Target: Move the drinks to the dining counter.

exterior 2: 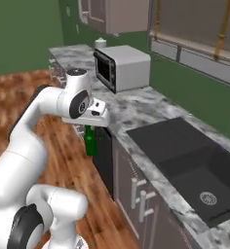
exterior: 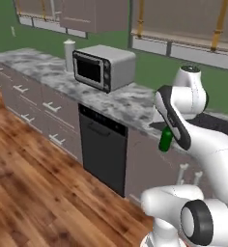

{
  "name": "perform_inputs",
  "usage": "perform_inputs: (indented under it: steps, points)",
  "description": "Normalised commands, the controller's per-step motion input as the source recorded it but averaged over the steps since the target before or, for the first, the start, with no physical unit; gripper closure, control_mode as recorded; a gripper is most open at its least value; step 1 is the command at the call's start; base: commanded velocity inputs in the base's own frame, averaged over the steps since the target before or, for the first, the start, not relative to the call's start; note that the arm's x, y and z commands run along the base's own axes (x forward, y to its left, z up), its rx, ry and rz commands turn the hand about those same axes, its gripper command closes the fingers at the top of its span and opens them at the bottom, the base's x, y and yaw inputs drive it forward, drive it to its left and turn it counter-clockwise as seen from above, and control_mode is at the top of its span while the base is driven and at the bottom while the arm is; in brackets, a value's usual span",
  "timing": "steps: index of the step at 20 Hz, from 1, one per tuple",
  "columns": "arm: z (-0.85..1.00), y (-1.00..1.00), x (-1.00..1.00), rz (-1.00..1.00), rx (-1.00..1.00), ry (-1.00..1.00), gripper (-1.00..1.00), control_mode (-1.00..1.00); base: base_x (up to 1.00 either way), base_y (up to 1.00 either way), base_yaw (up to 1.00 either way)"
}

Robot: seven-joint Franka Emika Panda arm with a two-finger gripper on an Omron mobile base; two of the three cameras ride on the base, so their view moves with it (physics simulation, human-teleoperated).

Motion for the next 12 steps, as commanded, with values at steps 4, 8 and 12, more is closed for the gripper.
perform_inputs:
  steps: [4,8,12]
  points:
    - [0.00,0.00,0.00,0.00,0.00,0.00,1.00,1.00,0.02,0.41,0.88]
    - [0.00,0.00,0.00,0.00,0.00,0.00,1.00,1.00,0.65,0.04,0.75]
    - [0.00,0.00,0.00,0.00,0.00,0.00,1.00,1.00,1.00,0.00,0.39]
